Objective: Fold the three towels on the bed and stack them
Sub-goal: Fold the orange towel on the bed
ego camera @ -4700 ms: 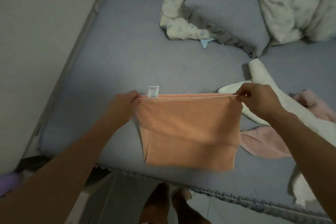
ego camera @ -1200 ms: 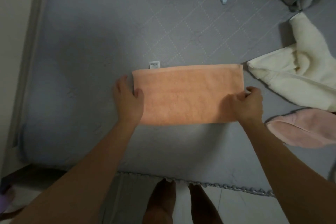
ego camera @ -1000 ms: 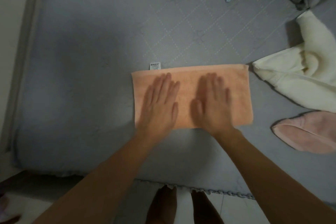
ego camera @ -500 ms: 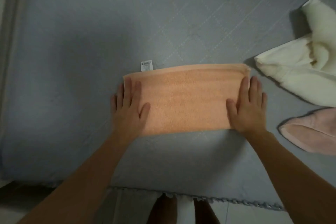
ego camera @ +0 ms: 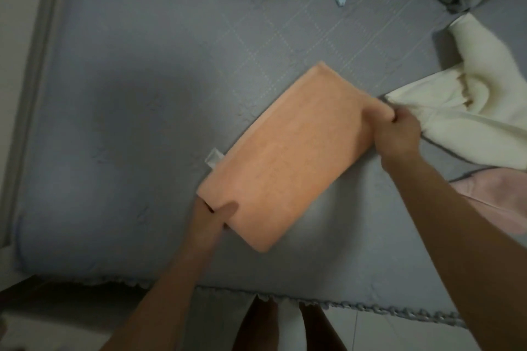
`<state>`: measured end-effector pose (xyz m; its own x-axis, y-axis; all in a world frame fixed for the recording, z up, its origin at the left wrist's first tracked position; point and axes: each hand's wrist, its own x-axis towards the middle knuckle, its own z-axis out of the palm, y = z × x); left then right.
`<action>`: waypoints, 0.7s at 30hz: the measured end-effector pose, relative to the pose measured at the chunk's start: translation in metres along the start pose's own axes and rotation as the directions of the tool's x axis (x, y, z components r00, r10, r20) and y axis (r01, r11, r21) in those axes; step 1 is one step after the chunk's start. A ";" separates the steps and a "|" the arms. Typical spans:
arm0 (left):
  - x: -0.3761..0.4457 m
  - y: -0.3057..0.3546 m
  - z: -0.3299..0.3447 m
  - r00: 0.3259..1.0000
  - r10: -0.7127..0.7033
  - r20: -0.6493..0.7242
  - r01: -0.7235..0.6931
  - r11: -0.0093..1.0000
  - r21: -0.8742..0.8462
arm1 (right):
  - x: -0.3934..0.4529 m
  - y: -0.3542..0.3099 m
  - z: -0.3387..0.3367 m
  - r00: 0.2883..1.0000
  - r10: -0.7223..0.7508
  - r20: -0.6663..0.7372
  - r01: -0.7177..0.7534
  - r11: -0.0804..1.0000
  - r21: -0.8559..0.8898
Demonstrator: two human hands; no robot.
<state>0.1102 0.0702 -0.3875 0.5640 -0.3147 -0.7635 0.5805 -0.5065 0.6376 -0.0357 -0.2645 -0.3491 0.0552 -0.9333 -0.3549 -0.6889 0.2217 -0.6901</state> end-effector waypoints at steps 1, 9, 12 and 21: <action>-0.017 -0.017 0.009 0.997 -0.073 0.039 0.072 0.997 0.004 | 0.009 -0.011 0.004 1.000 -0.006 -0.004 0.007 0.997 0.082; -0.050 -0.034 0.035 0.986 -0.101 -0.136 0.068 0.971 -0.230 | -0.107 0.066 0.018 0.872 0.237 0.428 -0.225 0.971 -0.079; -0.040 -0.017 0.025 0.990 0.067 -0.122 -0.052 0.991 0.120 | -0.165 0.092 0.009 0.706 0.382 0.597 -0.405 0.909 -0.102; -0.095 -0.028 0.027 0.999 -0.036 0.006 0.034 0.980 0.197 | -0.203 0.113 -0.043 0.812 0.305 0.497 -0.299 0.950 -0.093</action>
<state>0.0247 0.0929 -0.3357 0.5396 -0.3010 -0.7863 0.4720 -0.6652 0.5786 -0.1554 -0.0624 -0.3281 0.1941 -0.5498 -0.8124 -0.7382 0.4636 -0.4901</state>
